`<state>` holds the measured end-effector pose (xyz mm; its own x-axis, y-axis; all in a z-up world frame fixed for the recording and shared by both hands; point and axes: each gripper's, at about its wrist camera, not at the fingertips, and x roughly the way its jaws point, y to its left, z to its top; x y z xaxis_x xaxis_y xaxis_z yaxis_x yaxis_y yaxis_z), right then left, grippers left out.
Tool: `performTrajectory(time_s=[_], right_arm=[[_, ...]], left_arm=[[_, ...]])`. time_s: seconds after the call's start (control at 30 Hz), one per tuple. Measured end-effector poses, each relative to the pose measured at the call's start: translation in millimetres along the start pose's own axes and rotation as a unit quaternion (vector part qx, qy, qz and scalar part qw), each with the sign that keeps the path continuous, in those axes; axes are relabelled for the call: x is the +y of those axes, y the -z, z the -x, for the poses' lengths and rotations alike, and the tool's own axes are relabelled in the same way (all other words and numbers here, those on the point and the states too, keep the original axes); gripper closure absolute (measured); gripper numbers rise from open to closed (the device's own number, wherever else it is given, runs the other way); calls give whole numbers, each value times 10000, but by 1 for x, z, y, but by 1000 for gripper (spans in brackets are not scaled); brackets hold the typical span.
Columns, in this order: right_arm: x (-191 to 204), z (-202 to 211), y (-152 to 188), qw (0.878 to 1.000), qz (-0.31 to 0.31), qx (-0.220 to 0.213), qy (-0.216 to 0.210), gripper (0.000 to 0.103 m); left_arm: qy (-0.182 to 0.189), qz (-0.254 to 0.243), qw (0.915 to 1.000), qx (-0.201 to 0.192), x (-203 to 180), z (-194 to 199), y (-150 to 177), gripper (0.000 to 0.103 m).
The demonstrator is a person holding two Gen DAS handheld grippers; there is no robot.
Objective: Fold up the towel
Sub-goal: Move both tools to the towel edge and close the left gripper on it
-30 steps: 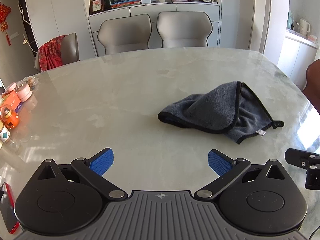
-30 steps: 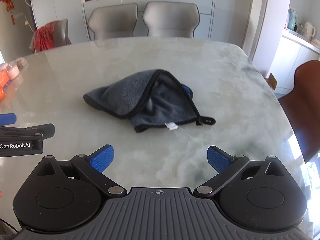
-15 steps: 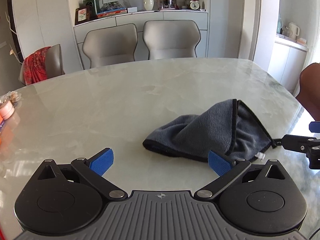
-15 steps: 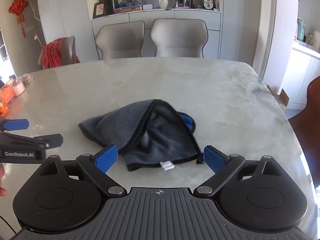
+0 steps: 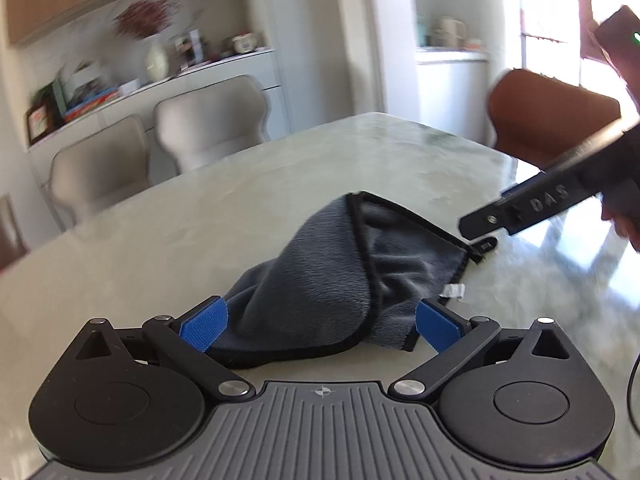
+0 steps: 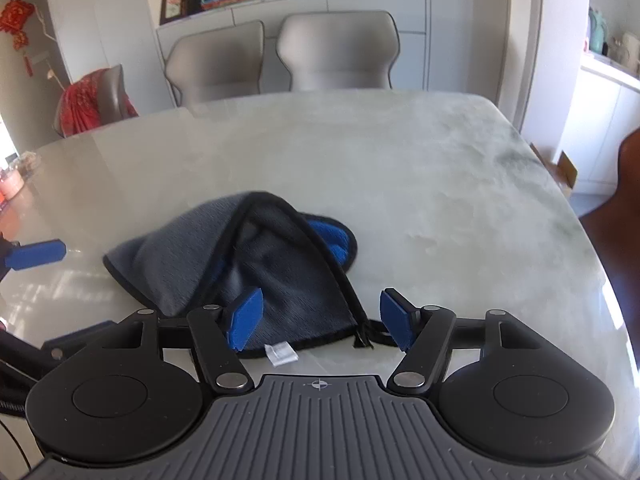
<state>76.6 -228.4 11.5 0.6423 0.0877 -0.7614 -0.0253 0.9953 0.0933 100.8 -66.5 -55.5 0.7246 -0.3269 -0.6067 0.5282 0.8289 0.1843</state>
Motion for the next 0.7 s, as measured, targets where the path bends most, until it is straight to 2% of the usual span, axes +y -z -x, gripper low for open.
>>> performTrajectory(time_s=[0.07,0.27,0.37,0.47,0.5,0.6,0.7], right_arm=[[-2,-1,2,10000,-47,43,16,36],[-8,-4,9,9996,-190,173,65,34],[-11,-5,12,9993,-261,238,90,33],[-14,-6,15,9989,-332,302,114,33],[-15,-7,16,9988,-355,324,122,32],[-18,-8,20,9982,-426,389,147,31],[-21,-10,23,9976,-497,453,171,30]], left_arm=[[16,-104,9999,-8,-5,-9,-1,14],[133,160,9996,213,-5,-35,-3,15],[-4,262,9994,233,-3,-40,-2,17],[-211,468,9980,355,2,-44,0,29],[-209,509,9975,441,3,-47,1,35],[-127,389,9977,548,3,-51,3,43],[-94,110,9991,386,-5,-45,3,43]])
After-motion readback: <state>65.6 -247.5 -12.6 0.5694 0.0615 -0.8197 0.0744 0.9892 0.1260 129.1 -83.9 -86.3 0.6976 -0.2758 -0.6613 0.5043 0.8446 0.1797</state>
